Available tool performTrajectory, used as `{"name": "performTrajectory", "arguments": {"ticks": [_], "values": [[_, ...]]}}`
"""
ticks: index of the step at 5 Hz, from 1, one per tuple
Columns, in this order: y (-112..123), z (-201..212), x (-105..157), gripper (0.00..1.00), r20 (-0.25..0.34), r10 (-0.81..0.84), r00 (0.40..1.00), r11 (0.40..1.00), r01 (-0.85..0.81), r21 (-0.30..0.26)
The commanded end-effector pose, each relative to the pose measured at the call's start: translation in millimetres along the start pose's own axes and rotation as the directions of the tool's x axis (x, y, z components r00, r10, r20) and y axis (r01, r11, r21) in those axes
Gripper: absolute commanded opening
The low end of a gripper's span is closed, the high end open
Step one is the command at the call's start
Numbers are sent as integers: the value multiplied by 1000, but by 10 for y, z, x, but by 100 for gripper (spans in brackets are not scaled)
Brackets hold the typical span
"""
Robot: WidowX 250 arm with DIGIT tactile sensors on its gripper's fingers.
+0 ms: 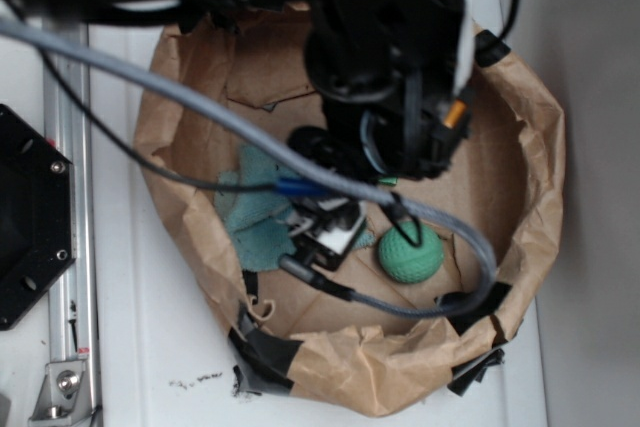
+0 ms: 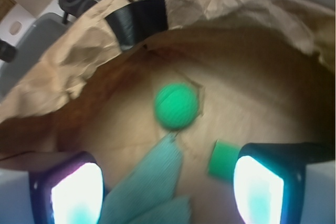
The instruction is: Grab the green ball.
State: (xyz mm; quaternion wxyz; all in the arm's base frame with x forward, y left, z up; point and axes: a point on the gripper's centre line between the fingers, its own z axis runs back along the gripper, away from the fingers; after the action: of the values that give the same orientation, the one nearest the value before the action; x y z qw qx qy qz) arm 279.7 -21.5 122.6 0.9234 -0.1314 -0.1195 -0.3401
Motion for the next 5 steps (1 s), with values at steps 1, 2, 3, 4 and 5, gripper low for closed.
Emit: {"name": "performTrajectory", "arguments": {"ticks": [1, 2, 3, 4, 5], "values": [[-203, -546, 401, 100, -33, -101, 994, 995, 101, 19], [-165, -935, 369, 100, -111, -105, 988, 994, 108, 25], [-98, -1137, 285, 0, -150, -73, 986, 996, 79, 33], [-102, -1121, 260, 0, -147, -48, 988, 998, 54, 35], [-107, -753, 256, 0, -53, -4, 999, 999, 7, 52]]}}
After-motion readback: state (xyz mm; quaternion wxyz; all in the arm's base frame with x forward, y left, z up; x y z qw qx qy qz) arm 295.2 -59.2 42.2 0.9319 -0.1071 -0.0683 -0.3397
